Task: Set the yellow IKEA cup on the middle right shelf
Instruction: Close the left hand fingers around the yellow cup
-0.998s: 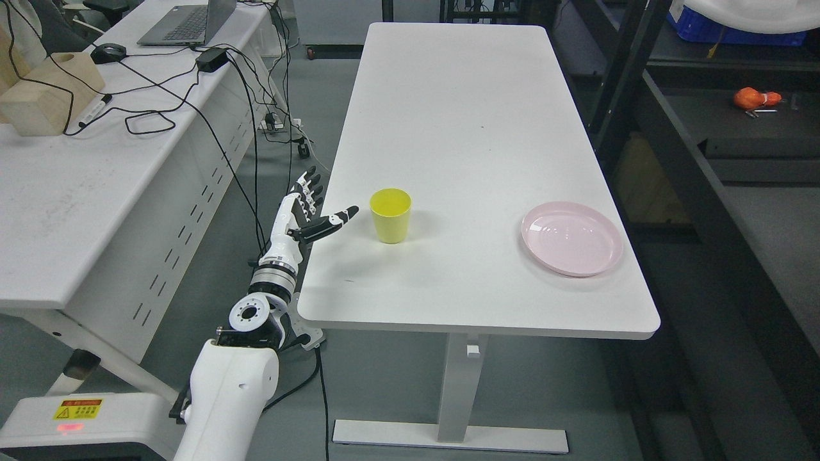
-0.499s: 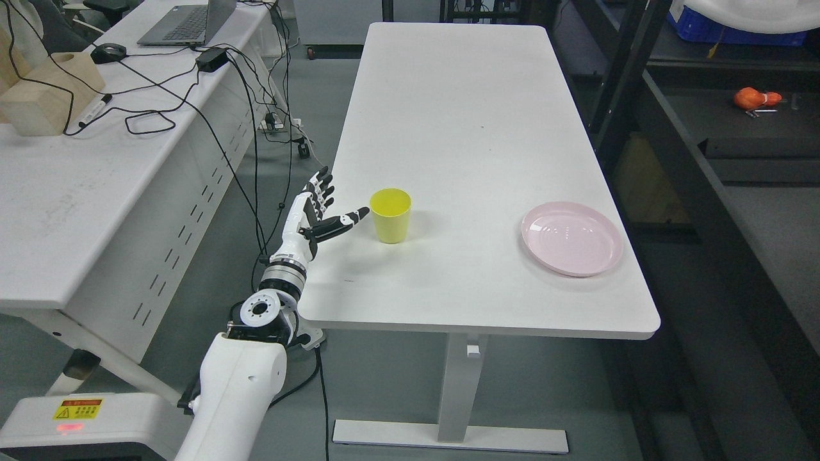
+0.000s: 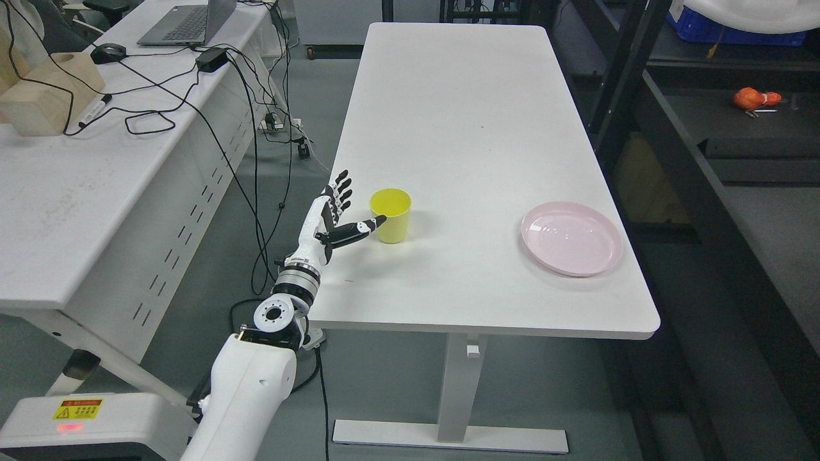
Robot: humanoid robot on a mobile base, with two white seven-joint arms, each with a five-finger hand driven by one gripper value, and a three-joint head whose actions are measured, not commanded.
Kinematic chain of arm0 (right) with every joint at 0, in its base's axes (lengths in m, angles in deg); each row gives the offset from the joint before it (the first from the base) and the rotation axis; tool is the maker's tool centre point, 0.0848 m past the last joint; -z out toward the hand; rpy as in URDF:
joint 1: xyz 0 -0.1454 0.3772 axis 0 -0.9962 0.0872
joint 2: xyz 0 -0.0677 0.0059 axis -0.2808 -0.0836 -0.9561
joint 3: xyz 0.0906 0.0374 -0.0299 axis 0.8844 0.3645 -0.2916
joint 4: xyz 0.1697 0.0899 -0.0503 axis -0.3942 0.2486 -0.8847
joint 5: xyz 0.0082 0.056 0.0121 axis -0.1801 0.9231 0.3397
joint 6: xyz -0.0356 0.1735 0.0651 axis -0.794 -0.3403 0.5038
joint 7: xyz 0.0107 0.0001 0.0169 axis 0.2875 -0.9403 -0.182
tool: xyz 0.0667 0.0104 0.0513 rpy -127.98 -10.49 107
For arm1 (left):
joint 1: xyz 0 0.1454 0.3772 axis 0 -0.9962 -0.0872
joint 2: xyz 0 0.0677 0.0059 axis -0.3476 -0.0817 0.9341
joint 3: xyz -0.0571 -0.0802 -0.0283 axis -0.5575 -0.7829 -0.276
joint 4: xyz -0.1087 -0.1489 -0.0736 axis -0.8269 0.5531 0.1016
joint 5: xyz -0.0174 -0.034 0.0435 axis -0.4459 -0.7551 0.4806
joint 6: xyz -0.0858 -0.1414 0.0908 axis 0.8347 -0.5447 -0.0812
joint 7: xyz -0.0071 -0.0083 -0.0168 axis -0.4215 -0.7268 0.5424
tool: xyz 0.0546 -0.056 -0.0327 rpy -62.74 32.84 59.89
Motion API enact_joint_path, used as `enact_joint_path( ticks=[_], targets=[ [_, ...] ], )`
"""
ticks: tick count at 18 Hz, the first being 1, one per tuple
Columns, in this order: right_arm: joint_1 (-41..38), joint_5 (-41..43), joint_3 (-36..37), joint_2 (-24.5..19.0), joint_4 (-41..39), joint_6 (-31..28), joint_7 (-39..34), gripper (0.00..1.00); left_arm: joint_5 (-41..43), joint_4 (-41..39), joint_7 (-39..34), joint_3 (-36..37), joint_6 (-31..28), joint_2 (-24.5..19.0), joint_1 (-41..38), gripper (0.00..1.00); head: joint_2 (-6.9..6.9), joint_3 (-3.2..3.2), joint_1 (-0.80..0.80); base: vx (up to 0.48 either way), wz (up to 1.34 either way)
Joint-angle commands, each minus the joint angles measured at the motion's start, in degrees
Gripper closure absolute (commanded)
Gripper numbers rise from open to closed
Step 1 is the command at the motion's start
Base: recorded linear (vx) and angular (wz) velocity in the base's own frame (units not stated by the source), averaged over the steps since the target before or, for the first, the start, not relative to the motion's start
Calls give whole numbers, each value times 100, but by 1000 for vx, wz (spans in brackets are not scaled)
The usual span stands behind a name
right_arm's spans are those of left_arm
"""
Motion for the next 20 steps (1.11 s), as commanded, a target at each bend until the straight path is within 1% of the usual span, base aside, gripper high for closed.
enact_joint_path(
  ticks=[1,3,4,6,7,11,14,16,20],
  targets=[
    [-79,141,-97,100,0,-4,3,1,-1,443,-35,273,19,-94,16,1,0,0,0,0,0],
    [-79,141,-97,100,0,-4,3,1,-1,461,-35,185,10,-94,34,1,0,0,0,0,0],
    [-79,141,-97,100,0,-4,3,1,-1,557,-35,167,10,-94,104,1,0,0,0,0,0],
    [-79,141,-97,100,0,-4,3,1,-1,891,-27,-113,19,-94,315,1,0,0,0,0,0],
    [-79,141,-97,100,0,-4,3,1,-1,918,-27,-175,19,-94,350,1,0,0,0,0,0],
    [-79,141,-97,100,0,-4,3,1,8,953,-27,-185,10,-94,403,1,0,0,0,0,0],
    [-79,141,-97,100,0,-4,3,1,-1,1269,-27,-185,19,-94,639,1,0,0,0,0,0],
    [-79,141,-97,100,-9,-4,3,1,-1,1340,-27,-185,19,-94,737,1,0,0,0,0,0],
    [-79,141,-97,100,0,-4,3,1,-1,1331,-27,-97,28,-94,764,1,0,0,0,0,0]
  ],
)
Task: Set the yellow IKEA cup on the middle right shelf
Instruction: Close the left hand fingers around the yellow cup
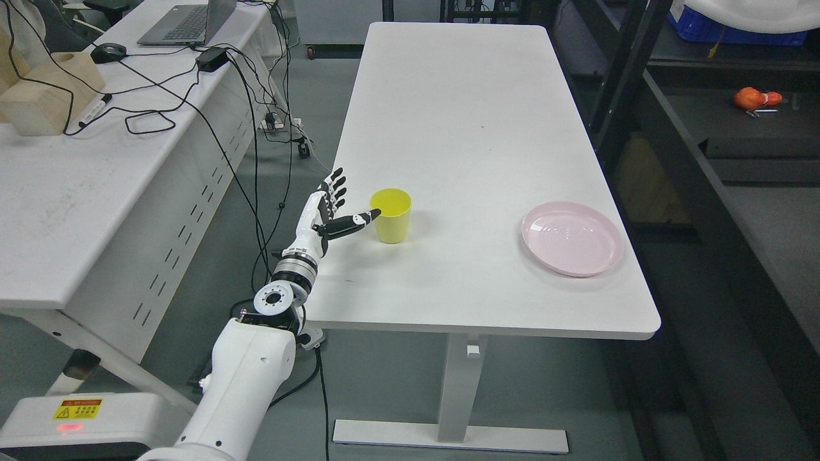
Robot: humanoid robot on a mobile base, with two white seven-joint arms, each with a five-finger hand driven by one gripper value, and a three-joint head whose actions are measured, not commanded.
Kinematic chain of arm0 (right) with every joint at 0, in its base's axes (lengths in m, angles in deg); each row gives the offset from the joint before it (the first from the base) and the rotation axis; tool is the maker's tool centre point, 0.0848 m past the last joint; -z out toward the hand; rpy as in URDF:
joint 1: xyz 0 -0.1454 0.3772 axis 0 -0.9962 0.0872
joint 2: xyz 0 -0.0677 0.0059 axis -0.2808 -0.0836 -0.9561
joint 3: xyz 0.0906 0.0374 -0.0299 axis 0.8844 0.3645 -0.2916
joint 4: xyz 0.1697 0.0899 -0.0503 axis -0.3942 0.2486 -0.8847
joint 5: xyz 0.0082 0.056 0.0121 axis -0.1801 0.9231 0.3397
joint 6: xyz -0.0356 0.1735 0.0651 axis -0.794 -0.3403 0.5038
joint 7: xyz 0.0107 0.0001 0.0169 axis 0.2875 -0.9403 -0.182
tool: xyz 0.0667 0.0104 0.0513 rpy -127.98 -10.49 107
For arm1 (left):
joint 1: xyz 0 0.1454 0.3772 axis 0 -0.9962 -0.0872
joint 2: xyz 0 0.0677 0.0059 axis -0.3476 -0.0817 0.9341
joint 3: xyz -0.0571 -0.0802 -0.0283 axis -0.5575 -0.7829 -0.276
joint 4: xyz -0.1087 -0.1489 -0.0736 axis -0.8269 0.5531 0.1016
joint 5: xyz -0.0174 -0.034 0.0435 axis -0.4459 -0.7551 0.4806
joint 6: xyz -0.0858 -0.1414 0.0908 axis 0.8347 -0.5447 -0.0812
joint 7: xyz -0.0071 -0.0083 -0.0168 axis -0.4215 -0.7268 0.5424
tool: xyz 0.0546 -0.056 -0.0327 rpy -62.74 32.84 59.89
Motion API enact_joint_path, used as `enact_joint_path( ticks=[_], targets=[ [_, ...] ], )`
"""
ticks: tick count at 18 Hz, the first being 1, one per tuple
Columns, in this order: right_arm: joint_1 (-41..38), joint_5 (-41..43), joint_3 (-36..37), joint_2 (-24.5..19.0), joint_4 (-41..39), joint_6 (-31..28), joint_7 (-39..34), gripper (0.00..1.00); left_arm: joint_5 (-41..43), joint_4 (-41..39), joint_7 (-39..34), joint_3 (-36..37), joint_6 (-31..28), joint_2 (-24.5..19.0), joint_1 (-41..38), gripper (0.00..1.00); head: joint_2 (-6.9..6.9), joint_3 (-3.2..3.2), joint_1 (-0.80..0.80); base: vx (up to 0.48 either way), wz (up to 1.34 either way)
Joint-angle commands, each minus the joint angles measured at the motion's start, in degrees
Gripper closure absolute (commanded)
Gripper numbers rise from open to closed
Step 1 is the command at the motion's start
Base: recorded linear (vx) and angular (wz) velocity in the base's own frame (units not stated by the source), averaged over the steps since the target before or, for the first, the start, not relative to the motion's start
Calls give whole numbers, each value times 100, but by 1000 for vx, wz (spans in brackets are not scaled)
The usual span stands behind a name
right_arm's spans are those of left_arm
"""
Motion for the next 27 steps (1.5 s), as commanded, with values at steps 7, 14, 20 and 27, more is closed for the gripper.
enact_joint_path(
  ticks=[7,14,20,27],
  targets=[
    [-79,141,-97,100,1,-5,4,1,-9,354,40,422,76,-100,138,1,0,0,0,0,0],
    [-79,141,-97,100,1,-5,4,1,-18,319,119,834,138,-100,138,1,0,0,0,32,-15],
    [-79,141,-97,100,1,-5,4,1,-35,293,321,1353,367,-100,138,1,0,0,0,37,-1],
    [-79,141,-97,100,1,4,4,1,-70,381,348,1539,323,-100,103,1,0,0,0,-4,-18]
  ],
)
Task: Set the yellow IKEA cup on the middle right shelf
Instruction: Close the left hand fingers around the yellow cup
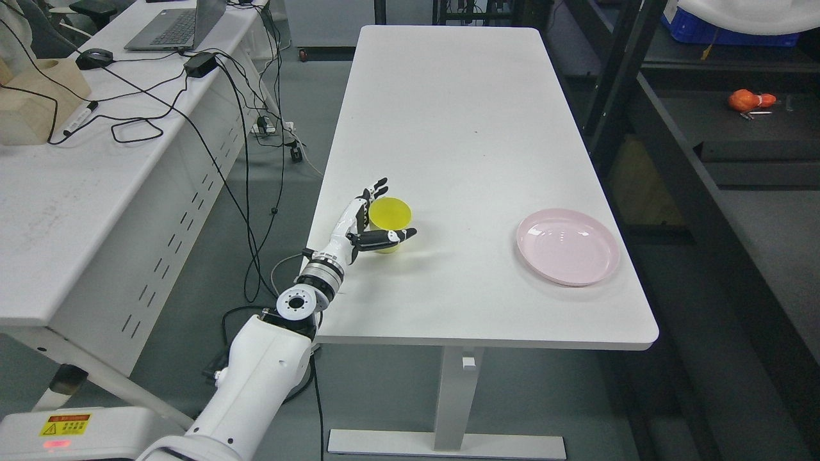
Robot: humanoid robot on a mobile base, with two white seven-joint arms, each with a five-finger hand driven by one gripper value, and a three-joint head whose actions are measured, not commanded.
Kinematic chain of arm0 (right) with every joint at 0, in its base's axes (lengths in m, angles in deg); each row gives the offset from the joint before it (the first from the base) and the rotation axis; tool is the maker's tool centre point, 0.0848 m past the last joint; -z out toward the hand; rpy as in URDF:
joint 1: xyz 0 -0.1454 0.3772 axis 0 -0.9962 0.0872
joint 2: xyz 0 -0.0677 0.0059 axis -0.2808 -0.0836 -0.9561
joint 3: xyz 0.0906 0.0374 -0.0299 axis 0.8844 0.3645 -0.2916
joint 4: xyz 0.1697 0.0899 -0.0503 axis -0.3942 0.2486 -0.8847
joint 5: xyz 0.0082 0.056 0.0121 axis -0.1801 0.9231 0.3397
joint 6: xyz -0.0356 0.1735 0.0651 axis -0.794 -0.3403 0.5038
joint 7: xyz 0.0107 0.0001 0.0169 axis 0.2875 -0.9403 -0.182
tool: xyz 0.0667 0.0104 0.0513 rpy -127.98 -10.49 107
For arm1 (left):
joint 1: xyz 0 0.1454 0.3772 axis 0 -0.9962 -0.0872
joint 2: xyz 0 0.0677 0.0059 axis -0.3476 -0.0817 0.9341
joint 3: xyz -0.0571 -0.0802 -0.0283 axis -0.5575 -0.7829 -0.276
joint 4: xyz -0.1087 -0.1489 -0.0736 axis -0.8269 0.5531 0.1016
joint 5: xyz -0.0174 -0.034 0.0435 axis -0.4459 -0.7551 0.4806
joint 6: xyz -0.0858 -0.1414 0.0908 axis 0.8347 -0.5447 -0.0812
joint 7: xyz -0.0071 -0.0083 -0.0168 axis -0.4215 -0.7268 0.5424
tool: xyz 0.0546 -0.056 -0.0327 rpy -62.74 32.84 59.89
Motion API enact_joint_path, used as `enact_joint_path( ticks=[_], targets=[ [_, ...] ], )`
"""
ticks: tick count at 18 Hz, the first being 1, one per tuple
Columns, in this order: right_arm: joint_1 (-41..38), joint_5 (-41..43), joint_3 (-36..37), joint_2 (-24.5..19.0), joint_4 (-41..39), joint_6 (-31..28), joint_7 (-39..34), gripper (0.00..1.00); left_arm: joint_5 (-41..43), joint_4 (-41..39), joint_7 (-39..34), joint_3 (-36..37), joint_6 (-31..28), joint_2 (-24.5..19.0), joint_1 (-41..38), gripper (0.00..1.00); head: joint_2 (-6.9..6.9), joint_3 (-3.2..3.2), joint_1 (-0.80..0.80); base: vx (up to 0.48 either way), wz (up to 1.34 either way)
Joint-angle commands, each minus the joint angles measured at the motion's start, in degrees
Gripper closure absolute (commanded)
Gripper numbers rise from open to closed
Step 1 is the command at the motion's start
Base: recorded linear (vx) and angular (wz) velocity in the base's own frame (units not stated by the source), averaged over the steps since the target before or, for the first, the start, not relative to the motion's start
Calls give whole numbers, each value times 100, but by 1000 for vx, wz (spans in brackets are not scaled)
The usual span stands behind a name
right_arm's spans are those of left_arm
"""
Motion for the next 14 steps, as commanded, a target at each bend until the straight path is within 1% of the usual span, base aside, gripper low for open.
enact_joint_path(
  ticks=[1,7,9,10,11,13,14],
  targets=[
    [-79,141,-97,100,1,-5,4,1,-8,138,1,413,-48,-100,-21,1,0,0,0,0,0],
    [-79,141,-97,100,1,-5,4,1,1,385,-16,378,-65,-100,-21,2,0,0,0,1,7],
    [-79,141,-97,100,1,-5,4,1,1,393,-25,352,-74,-100,-21,7,0,0,0,0,0],
    [-79,141,-97,100,1,-5,4,1,-8,393,-34,334,-74,-100,-21,13,0,0,0,0,0],
    [-79,141,-97,100,1,-5,4,1,-16,402,-34,247,-66,-100,-30,23,0,0,0,0,0],
    [-79,141,-97,100,1,-5,4,1,-16,393,-25,-139,-13,-100,-65,46,0,0,0,0,0],
    [-79,141,-97,100,1,-5,4,1,-16,393,-25,-332,13,-100,-74,55,0,0,0,0,0]
  ],
)
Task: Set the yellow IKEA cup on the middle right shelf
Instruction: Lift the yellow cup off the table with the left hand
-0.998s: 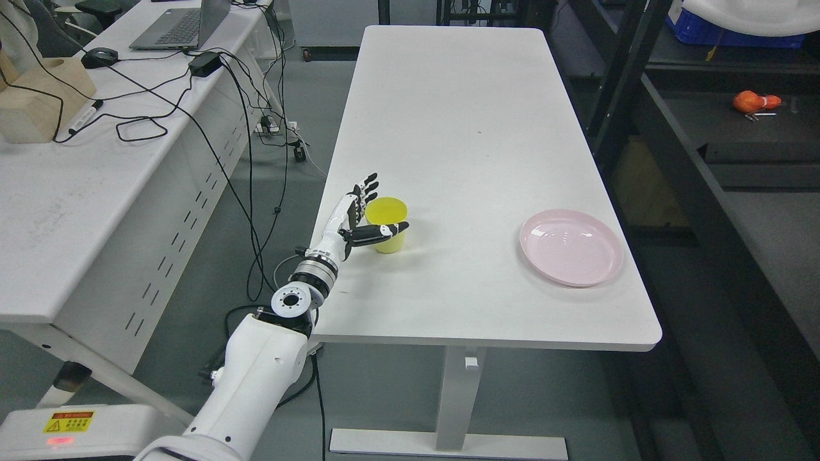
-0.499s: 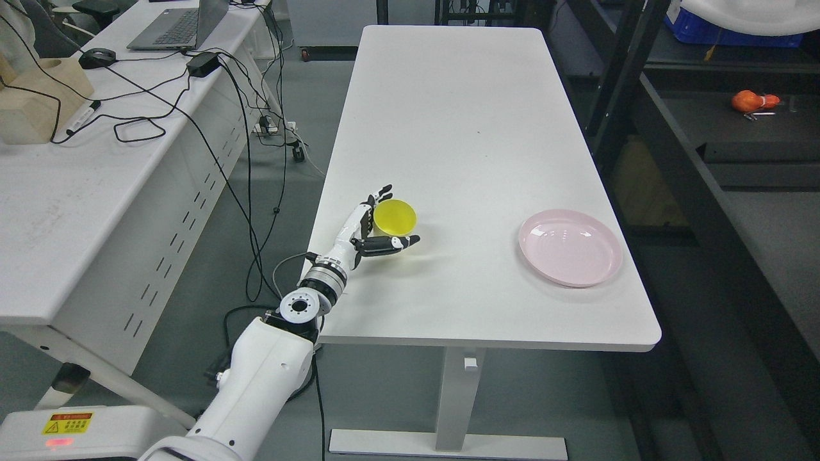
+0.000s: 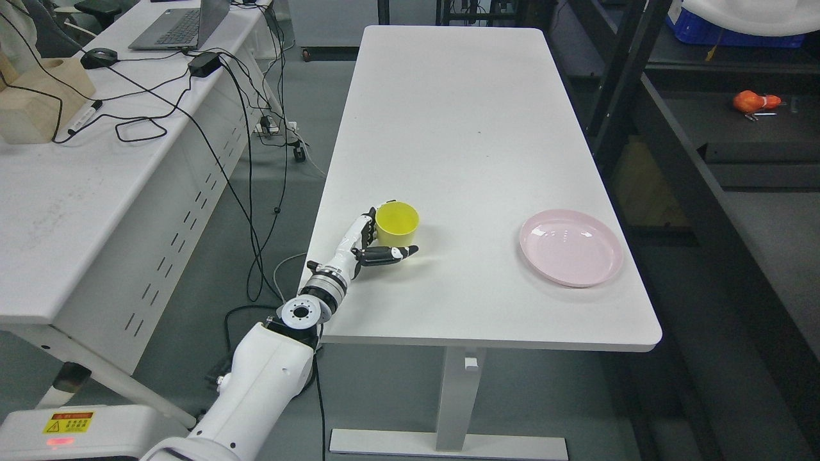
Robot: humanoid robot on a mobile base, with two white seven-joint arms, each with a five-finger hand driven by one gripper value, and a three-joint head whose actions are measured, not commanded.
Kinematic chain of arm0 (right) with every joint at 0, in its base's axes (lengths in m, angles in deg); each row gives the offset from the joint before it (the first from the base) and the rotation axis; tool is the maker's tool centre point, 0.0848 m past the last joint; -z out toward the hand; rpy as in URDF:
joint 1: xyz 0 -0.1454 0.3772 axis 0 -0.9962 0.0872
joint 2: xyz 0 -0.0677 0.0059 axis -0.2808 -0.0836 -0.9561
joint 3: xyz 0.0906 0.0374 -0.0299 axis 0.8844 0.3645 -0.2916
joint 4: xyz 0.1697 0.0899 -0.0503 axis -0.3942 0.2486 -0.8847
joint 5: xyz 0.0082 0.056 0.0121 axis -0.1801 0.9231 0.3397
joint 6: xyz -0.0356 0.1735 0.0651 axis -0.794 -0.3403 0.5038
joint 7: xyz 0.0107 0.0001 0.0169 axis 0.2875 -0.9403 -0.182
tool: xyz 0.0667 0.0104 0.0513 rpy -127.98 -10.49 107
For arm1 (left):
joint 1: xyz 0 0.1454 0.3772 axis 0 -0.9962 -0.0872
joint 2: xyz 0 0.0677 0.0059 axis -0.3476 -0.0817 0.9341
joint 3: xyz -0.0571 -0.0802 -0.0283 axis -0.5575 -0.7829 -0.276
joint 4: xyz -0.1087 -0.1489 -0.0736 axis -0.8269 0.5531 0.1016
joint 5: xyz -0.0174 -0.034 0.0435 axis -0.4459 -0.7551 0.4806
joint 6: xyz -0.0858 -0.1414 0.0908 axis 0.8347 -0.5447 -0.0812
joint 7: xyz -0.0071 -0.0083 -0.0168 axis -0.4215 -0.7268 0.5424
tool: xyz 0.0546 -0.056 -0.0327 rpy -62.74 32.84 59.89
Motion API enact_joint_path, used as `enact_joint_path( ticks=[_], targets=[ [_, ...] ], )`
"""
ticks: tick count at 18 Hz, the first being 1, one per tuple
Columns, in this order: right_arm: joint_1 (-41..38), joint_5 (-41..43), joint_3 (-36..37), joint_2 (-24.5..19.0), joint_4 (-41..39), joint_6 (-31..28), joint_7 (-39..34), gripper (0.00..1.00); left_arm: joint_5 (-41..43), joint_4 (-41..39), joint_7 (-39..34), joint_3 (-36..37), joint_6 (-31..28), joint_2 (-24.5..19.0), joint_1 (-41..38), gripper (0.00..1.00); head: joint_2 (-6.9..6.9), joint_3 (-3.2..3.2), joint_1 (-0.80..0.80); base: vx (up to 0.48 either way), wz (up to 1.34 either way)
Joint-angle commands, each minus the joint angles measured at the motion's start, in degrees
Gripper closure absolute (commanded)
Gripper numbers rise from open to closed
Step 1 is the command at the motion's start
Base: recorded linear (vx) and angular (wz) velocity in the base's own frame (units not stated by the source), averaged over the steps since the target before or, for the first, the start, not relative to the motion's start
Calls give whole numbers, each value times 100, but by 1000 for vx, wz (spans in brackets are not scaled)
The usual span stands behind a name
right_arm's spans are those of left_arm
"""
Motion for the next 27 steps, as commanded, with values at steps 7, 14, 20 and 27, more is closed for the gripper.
enact_joint_path(
  ticks=[7,14,20,27],
  targets=[
    [-79,141,-97,100,0,-5,4,1,-52,-144,3,-1486,1129,-100,-154,100,0,0,0,0,0],
    [-79,141,-97,100,0,-5,4,1,-52,-2770,29,-1636,1165,-100,-1523,100,0,0,0,0,0],
    [-79,141,-97,100,0,-5,4,1,-52,-3669,29,-1592,1630,-100,-2272,100,0,0,0,-40,3],
    [-79,141,-97,100,0,-5,4,1,-52,-4048,21,-1627,1728,-100,-2553,100,0,0,0,-137,-1]
  ],
)
